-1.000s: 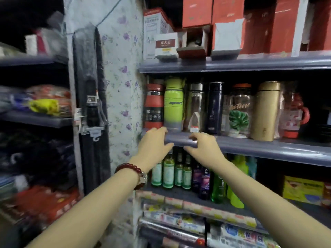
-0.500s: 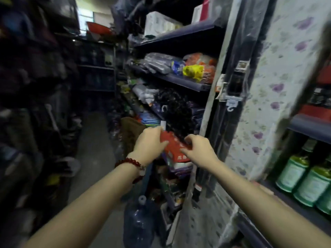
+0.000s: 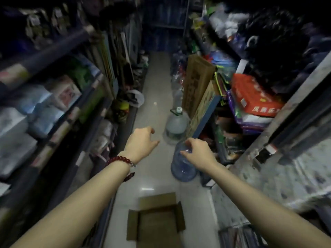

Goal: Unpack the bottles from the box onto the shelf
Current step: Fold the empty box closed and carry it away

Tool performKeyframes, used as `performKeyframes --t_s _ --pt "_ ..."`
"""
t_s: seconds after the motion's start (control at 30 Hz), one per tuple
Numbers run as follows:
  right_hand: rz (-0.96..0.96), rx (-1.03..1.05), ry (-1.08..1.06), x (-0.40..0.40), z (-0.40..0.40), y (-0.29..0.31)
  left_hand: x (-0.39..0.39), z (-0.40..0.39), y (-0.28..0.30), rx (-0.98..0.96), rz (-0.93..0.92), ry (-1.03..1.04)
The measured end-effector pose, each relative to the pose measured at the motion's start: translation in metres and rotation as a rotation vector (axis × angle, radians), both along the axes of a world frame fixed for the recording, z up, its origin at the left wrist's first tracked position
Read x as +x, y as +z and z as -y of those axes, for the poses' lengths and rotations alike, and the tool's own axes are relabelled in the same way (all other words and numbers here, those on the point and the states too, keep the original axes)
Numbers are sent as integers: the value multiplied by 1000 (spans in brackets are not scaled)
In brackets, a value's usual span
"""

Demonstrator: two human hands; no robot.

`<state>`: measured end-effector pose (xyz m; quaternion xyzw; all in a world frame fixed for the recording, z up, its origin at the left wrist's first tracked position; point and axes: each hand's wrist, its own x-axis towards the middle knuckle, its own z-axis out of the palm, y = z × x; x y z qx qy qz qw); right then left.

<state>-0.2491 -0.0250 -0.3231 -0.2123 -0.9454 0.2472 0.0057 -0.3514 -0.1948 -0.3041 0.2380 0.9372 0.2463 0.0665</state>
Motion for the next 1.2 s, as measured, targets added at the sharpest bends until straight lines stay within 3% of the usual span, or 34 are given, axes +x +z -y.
performKeyframes --t_s 0.5,0.77,0.9,1.07,1.2 --pt "398 -58 44 44 11 -316 59 72 -317 -332 286 28" --pt "375 -69 130 67 11 -474 80 105 -479 -428 339 118" --pt "366 -99 89 81 3 -548 84 113 -554 -465 356 205" --pt "331 85 -3 93 -17 -616 81 113 -633 -434 364 306" --pt "297 86 -89 90 -37 -660 70 104 -677 -369 356 385"
